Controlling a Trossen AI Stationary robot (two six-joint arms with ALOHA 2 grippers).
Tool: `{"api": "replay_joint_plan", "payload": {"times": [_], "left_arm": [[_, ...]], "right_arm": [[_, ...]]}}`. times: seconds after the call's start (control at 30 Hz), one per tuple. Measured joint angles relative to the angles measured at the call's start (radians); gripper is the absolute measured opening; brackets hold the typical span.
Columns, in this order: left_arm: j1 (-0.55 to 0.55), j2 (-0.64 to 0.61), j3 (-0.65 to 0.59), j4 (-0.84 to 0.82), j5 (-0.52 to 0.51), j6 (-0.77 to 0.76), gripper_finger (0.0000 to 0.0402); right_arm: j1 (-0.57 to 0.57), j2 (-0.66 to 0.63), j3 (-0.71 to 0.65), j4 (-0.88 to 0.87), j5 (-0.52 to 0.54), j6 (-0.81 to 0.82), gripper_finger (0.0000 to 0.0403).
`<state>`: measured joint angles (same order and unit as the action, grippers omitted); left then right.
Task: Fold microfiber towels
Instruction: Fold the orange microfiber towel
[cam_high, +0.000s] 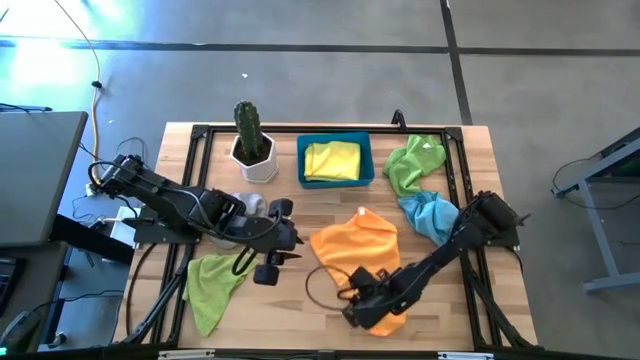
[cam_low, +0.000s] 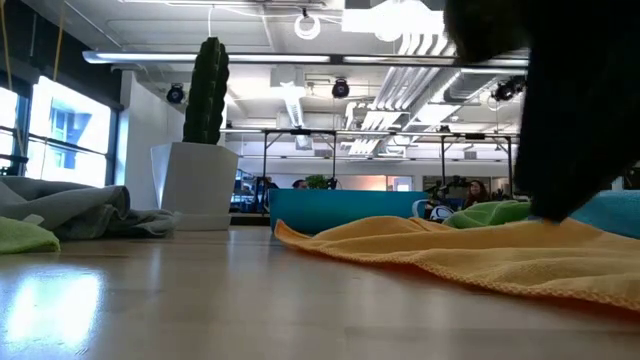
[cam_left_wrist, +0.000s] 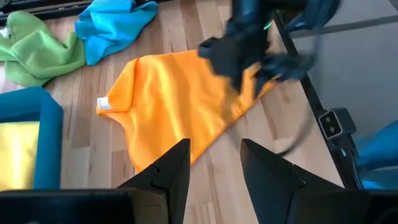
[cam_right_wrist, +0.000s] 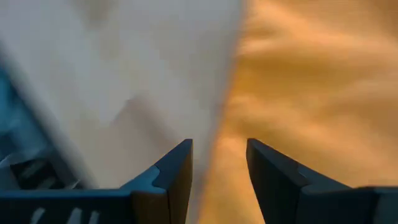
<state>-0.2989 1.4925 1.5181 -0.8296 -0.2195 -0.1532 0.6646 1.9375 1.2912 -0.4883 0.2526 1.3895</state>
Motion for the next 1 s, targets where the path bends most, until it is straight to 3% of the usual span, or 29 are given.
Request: {"api": "replay_joint_plan", "payload": {"times": [0.17,0.33,0.43,0.73,1.0], "left_arm": [[0.000,0.000,0.000,-0.020,0.000,0.000,0.0131],[0.000,0.000,0.000,-0.023,0.016,0.000,0.0131],[0.000,0.000,0.000,-0.022,0.028,0.000,0.0131],[0.000,0.000,0.000,-0.022,0.028,0.000,0.0131],[0.007,0.000,0.000,-0.022,0.025,0.000,0.0131]], "right_arm": [[0.083,-0.003,0.064,-0.004,-0.067,-0.086,0.0144],[0.144,-0.003,0.050,-0.064,-0.093,-0.011,0.0144],[0.146,-0.003,0.049,-0.083,-0.123,0.003,0.0144],[0.145,0.053,0.050,-0.044,-0.182,-0.212,0.0144],[0.145,0.081,0.050,-0.012,-0.204,-0.220,0.0142]]}}
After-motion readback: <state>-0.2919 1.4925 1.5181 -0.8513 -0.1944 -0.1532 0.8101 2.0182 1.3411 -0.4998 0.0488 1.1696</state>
